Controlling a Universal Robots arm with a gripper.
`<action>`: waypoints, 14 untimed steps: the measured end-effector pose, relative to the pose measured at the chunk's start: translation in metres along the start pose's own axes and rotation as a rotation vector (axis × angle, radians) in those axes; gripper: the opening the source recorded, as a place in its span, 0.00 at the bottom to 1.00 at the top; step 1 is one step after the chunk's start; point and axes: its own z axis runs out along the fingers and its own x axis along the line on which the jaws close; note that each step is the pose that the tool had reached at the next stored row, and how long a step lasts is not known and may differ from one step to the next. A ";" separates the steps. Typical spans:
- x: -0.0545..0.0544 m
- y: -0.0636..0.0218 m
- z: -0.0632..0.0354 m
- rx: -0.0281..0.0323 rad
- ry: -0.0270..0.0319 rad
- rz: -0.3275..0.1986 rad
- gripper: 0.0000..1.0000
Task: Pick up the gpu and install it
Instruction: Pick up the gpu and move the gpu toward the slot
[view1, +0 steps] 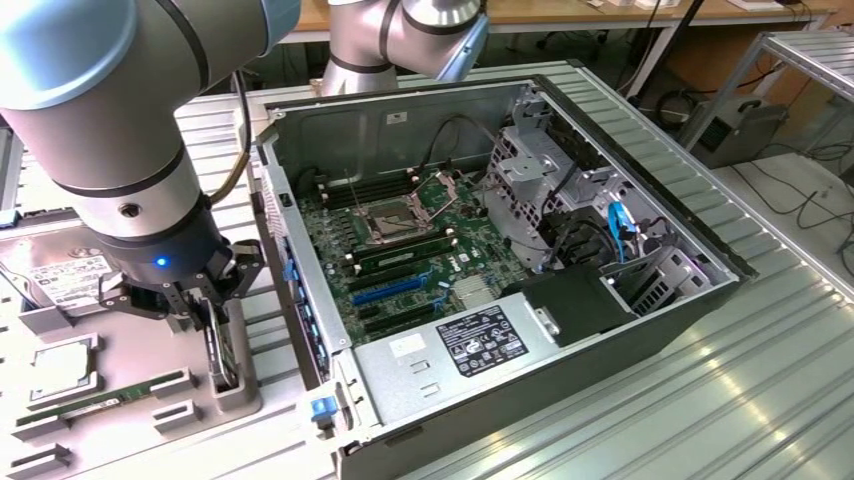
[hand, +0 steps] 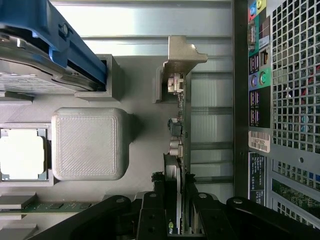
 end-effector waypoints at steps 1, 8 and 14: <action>0.000 0.0000 0.0000 -0.0002 0.0013 -0.004 0.26; -0.001 0.0002 -0.0042 -0.0004 0.0058 -0.013 0.26; -0.001 0.0005 -0.0144 -0.0005 0.0058 -0.013 0.26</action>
